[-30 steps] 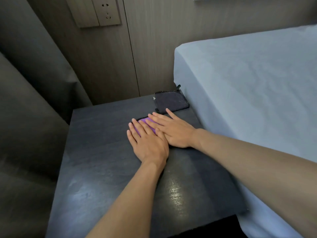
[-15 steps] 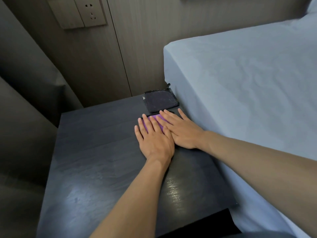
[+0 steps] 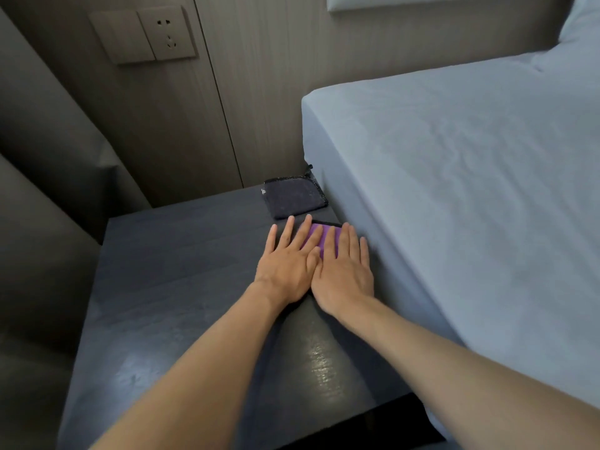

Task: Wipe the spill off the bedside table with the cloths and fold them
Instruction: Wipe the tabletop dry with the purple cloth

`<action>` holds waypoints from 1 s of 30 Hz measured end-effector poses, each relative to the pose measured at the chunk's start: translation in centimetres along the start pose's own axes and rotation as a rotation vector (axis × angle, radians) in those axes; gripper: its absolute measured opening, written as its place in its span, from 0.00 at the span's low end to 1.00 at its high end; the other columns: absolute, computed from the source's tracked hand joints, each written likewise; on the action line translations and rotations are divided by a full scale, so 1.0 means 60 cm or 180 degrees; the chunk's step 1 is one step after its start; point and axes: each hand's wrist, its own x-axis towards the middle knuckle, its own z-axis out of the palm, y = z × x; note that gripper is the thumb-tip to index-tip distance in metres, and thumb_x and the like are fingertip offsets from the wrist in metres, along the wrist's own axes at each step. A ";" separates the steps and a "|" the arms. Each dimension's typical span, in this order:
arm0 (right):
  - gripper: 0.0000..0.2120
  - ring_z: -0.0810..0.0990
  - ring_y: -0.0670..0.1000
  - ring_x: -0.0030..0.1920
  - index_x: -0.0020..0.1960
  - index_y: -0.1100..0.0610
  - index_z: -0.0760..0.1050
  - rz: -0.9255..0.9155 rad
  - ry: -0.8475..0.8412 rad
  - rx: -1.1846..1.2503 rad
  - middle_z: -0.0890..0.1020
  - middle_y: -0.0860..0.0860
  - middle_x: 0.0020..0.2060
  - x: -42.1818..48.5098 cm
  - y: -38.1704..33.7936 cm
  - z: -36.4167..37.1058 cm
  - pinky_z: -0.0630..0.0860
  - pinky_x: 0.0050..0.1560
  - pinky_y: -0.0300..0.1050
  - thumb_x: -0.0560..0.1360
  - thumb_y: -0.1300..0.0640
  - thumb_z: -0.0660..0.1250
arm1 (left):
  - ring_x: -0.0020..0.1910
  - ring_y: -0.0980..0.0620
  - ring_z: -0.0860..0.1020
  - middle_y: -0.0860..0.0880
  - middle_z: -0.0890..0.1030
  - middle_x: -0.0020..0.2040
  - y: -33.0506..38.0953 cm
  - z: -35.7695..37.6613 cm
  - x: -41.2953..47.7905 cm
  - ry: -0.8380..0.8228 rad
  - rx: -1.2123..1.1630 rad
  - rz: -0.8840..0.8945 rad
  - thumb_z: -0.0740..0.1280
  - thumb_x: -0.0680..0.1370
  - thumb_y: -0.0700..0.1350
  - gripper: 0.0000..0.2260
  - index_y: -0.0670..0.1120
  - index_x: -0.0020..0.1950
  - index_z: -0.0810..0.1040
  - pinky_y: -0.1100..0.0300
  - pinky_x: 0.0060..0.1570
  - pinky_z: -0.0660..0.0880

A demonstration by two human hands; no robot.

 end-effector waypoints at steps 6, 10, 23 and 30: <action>0.32 0.33 0.62 0.79 0.80 0.63 0.35 0.0715 -0.0060 0.0246 0.37 0.64 0.80 -0.040 -0.083 0.010 0.34 0.78 0.58 0.84 0.47 0.40 | 0.78 0.52 0.33 0.57 0.37 0.81 -0.068 -0.006 -0.020 -0.0173 -0.0128 0.0728 0.41 0.86 0.53 0.22 0.59 0.80 0.41 0.49 0.77 0.32; 0.34 0.32 0.63 0.79 0.79 0.65 0.32 0.0853 -0.0078 0.0273 0.36 0.65 0.79 -0.057 -0.135 0.018 0.34 0.78 0.59 0.83 0.46 0.40 | 0.78 0.52 0.33 0.59 0.37 0.80 -0.112 -0.003 -0.047 -0.0169 -0.0127 0.0831 0.41 0.85 0.54 0.22 0.61 0.79 0.40 0.52 0.75 0.29; 0.35 0.32 0.64 0.79 0.79 0.66 0.33 0.0489 -0.0121 0.0262 0.36 0.67 0.78 -0.098 -0.305 0.036 0.33 0.77 0.60 0.84 0.45 0.42 | 0.78 0.52 0.33 0.59 0.37 0.80 -0.258 -0.005 -0.165 -0.0228 -0.0160 0.0461 0.39 0.84 0.56 0.23 0.61 0.79 0.40 0.51 0.76 0.31; 0.34 0.33 0.64 0.79 0.79 0.66 0.33 -0.0089 -0.0135 0.0244 0.37 0.66 0.79 -0.121 -0.385 0.048 0.34 0.78 0.60 0.84 0.45 0.41 | 0.79 0.52 0.34 0.58 0.39 0.80 -0.325 0.003 -0.252 -0.0044 -0.0228 -0.0006 0.44 0.86 0.51 0.23 0.59 0.80 0.41 0.55 0.74 0.29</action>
